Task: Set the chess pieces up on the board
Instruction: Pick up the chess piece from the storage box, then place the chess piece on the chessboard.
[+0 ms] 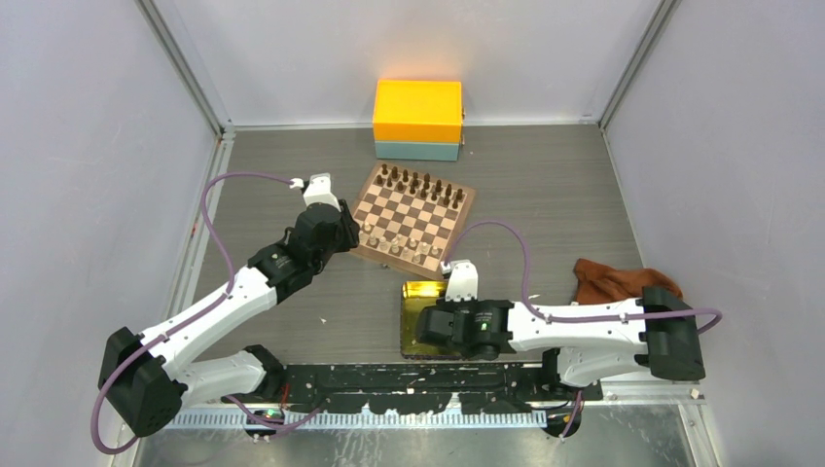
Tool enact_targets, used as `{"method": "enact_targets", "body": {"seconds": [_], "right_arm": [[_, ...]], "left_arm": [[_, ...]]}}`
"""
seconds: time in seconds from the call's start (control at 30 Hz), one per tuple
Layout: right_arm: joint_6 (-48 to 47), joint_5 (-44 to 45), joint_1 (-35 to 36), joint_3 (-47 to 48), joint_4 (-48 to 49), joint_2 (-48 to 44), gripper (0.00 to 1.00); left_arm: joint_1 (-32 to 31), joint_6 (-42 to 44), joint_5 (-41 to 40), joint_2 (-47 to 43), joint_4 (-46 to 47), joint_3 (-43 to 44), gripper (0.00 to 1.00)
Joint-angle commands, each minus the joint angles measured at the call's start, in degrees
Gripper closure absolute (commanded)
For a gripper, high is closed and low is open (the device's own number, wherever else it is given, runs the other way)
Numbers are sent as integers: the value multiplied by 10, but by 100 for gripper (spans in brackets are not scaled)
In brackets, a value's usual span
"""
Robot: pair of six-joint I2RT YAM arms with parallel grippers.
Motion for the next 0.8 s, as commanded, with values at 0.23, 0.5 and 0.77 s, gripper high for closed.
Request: {"method": "enact_targets", "body": {"seconds": [0.23, 0.5, 0.77], "right_arm": [[-133, 2, -87, 87, -12, -16, 97], [-245, -58, -179, 126, 36, 23, 97], [-321, -118, -245, 166, 90, 98, 97]], "left_arm": [[-2, -4, -6, -17, 28, -3, 68], [-2, -3, -5, -13, 28, -2, 68], [-2, 2, -11, -15, 26, -1, 68]]}}
